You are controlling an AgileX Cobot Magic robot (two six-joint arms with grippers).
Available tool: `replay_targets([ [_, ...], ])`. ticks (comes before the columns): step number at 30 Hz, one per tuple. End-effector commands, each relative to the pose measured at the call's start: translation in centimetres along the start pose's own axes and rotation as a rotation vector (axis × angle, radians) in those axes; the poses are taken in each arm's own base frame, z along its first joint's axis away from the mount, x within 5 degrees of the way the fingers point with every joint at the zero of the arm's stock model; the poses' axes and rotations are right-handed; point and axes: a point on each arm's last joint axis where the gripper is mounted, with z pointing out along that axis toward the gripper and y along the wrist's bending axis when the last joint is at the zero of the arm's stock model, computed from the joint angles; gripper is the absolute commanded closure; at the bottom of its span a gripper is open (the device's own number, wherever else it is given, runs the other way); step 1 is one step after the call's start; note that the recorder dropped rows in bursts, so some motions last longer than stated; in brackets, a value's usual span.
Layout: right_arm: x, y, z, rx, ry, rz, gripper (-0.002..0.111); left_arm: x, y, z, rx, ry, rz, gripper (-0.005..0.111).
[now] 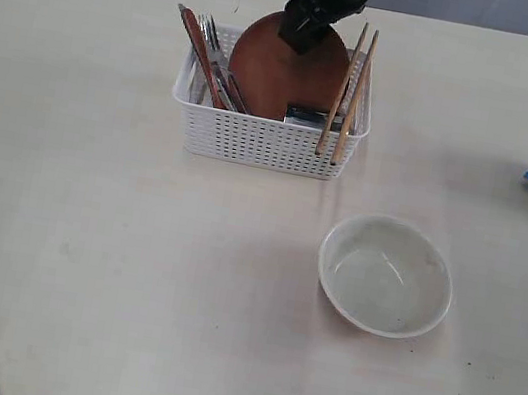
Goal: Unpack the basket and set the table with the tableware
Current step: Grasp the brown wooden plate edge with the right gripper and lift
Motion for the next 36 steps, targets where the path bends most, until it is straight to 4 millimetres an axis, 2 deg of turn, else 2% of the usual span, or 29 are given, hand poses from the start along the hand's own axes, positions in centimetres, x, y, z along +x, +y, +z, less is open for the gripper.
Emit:
replay_targets([
  [1,0.4,-0.3,1.0,0.01,0.023,-0.039,0.048,0.1,0.0,0.0,0.004,-0.003,-0.016,0.107],
  [4,0.3,-0.3,1.0,0.011,0.021,-0.055,0.054,0.1,0.0,0.0,0.004,-0.003,-0.016,0.107],
  [11,0.3,-0.3,1.0,0.01,0.019,-0.064,0.087,0.1,0.0,0.0,0.004,-0.003,-0.016,0.107],
  [17,0.1,0.2,1.0,-0.002,0.026,-0.052,0.106,0.1,0.0,0.0,0.004,-0.003,-0.016,0.107],
  [22,-0.7,1.0,0.3,0.006,0.008,-0.075,0.108,0.1,0.0,0.0,0.004,-0.003,-0.016,0.107],
  [28,-1.6,0.9,-2.8,0.085,-0.046,-0.08,0.108,0.1,0.0,0.0,0.004,-0.003,-0.016,0.107],
  [36,-1.7,0.9,-6.1,0.097,-0.072,-0.068,0.109,0.1,0.0,0.0,0.004,-0.003,-0.016,0.107],
])
